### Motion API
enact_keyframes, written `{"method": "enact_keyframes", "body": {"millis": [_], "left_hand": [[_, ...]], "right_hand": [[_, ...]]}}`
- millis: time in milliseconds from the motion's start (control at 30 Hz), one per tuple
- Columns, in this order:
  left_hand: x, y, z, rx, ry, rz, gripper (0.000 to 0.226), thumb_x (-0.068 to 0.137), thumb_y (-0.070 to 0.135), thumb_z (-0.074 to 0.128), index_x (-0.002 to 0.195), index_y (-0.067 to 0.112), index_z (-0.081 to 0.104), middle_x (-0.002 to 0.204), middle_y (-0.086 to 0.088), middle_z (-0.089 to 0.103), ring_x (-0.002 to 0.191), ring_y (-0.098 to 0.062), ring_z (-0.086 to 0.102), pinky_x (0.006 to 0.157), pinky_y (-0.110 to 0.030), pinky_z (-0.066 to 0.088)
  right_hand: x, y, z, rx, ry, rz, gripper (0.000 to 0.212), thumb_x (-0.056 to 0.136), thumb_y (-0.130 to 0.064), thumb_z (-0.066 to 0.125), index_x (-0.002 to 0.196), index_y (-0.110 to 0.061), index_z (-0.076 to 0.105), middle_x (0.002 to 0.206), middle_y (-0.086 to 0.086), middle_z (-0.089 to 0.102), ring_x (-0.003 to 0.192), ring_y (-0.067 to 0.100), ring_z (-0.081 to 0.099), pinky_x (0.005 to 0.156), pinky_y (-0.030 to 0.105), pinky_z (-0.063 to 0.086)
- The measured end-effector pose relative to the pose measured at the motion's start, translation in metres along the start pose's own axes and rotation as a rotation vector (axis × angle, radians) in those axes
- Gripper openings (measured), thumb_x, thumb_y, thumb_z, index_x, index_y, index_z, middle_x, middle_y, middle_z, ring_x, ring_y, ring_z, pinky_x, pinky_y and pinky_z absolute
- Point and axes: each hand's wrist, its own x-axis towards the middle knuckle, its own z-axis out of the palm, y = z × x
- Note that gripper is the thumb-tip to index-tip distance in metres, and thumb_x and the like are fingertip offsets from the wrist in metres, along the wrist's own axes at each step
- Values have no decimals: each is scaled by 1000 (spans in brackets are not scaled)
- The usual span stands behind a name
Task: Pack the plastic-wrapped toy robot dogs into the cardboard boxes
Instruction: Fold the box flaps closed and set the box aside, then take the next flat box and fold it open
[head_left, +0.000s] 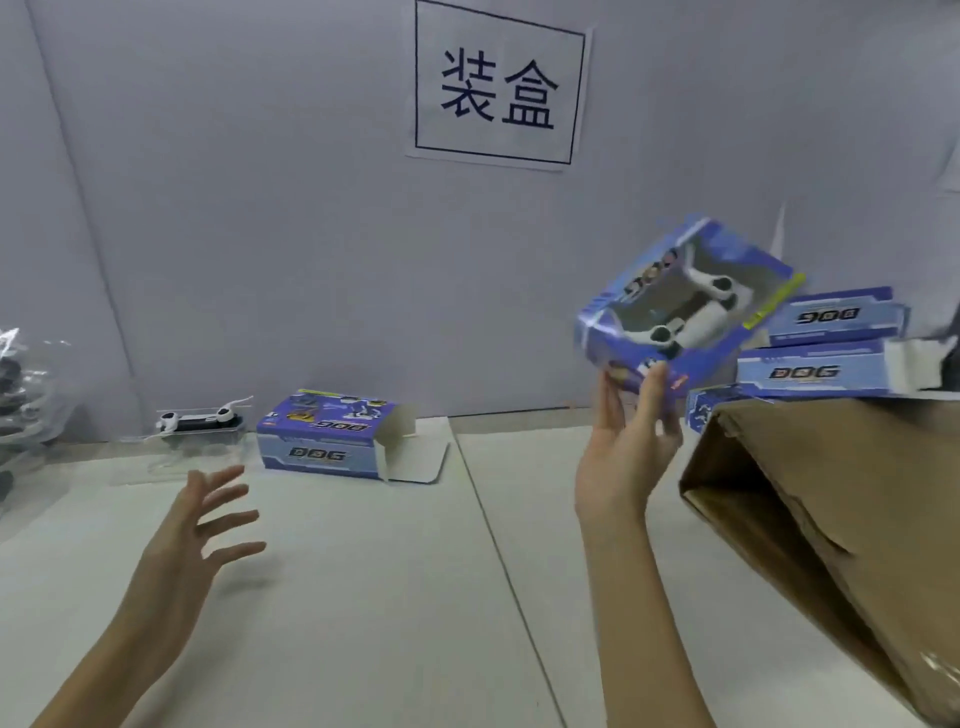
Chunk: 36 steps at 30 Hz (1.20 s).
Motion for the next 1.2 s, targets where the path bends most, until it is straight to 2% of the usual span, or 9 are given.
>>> {"method": "enact_keyframes", "body": {"millis": [100,200,300,500,767,833,933,1067,1200], "left_hand": [[-1,0,5,47,-21,-4,57,97,59,42,123,16,69,132,-17,63,110,-34,61,88,-57,52],[-2,0,6,101,-36,-18,58,97,59,41,120,16,72,127,-14,68,108,-33,63,88,-56,52],[-2,-2,6,131,-37,-41,61,97,61,41,118,14,74,123,-10,71,110,-35,63,87,-56,53],[-6,0,9,195,-45,-68,60,95,58,43,112,10,76,115,-5,75,104,-33,65,81,-48,55],[-7,0,6,266,-66,-27,54,95,57,46,107,14,78,115,4,75,105,-28,66,77,-38,56],[-8,0,6,319,-67,-6,45,95,59,53,107,23,78,118,4,73,107,-24,66,77,-36,57],[-10,-5,5,571,-48,201,21,95,48,70,116,48,69,128,12,60,112,-14,62,77,-21,55],[-9,-18,6,1069,-17,624,78,86,23,84,152,36,44,154,2,35,137,-24,39,103,-34,45],[-5,-19,33,1360,-7,813,112,70,47,91,162,38,27,171,-11,18,158,-39,18,115,-62,28]], "right_hand": [[11,0,-7,-256,17,-2,74,88,-30,81,146,-15,37,151,4,53,121,10,67,108,38,53],[2,30,-12,-660,-83,64,67,91,-22,80,147,-15,44,149,5,55,114,4,64,108,34,51],[-19,74,-15,-1035,-307,80,53,92,-21,79,137,-15,51,137,6,60,123,20,62,94,23,50],[-53,157,-19,-1611,-765,326,78,92,-39,77,152,-14,33,152,9,49,135,27,50,100,31,42],[-50,205,-24,-1496,-717,288,30,96,-24,72,125,-16,68,122,-1,72,109,21,67,86,28,52],[-51,209,-25,-1498,-692,218,12,100,-21,66,106,-13,71,100,-1,74,94,23,67,77,31,50],[-54,200,-17,-1475,-714,79,18,104,-21,58,92,-11,67,87,2,73,84,27,64,70,34,47],[-58,170,-5,-1403,-832,-264,15,105,-25,61,104,-14,70,89,1,76,86,27,65,85,42,52],[-72,135,0,-1358,-793,-728,20,96,-23,76,114,-17,70,83,-8,74,93,15,58,99,28,33]]}}
